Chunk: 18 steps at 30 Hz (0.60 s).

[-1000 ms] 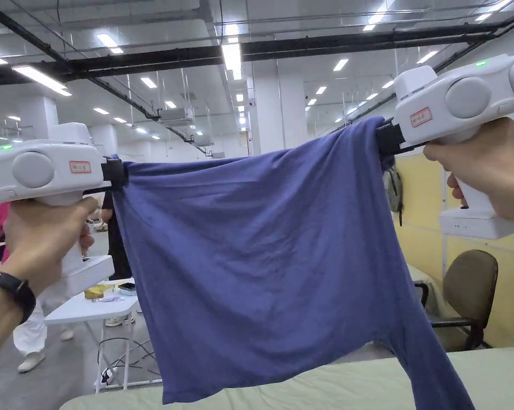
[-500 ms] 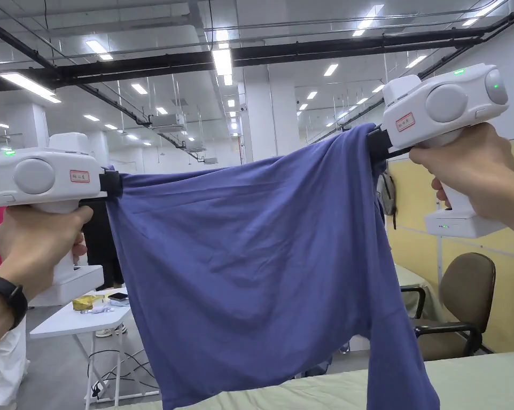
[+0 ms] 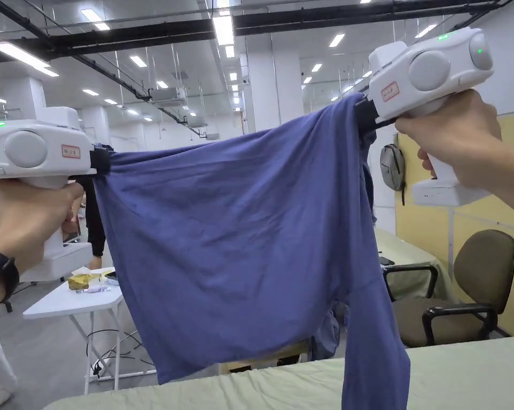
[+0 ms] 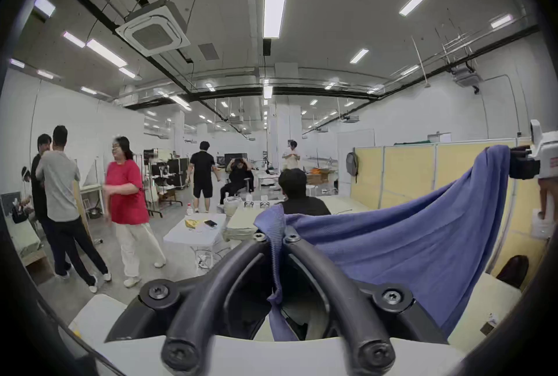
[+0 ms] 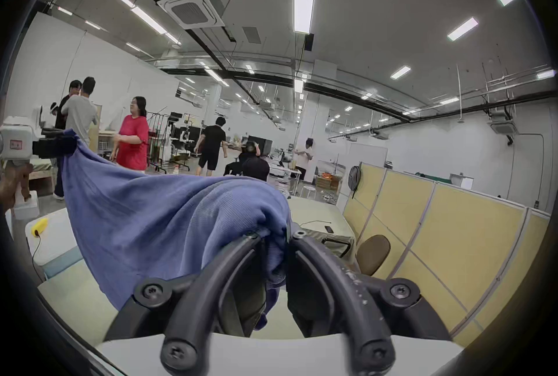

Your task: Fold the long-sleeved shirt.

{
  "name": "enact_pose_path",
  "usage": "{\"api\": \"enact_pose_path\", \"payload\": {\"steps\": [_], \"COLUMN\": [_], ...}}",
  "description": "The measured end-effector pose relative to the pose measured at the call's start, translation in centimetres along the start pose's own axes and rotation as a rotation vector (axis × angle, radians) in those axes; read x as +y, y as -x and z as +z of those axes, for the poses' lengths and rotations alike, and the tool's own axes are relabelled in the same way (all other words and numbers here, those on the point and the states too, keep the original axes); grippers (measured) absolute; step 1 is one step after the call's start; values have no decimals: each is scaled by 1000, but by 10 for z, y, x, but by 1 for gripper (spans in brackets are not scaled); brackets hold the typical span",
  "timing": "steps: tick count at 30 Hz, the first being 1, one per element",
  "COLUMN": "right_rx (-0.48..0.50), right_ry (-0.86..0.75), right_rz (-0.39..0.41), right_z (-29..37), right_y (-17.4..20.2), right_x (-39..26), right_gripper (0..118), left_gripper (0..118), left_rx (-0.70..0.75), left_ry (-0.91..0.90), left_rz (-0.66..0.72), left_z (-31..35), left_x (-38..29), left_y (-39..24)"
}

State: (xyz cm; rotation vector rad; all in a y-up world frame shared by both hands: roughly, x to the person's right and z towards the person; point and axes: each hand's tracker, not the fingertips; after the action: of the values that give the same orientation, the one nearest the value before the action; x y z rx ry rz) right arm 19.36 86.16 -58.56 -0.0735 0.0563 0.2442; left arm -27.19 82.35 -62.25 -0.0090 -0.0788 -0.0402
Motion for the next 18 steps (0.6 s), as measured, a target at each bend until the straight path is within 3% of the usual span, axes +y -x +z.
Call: {"api": "enact_pose_path", "payload": {"steps": [18], "right_rx": [-23], "right_ry": [28], "right_rz": [18], "right_z": [-109], "right_y": [-7], "right_x": [-32], "right_gripper": [13], "left_gripper": [3], "left_rx": [-6], "left_ry": [42], "left_rz": [39], "left_z": [-105], "left_x": [-62], "left_y": [-2]}}
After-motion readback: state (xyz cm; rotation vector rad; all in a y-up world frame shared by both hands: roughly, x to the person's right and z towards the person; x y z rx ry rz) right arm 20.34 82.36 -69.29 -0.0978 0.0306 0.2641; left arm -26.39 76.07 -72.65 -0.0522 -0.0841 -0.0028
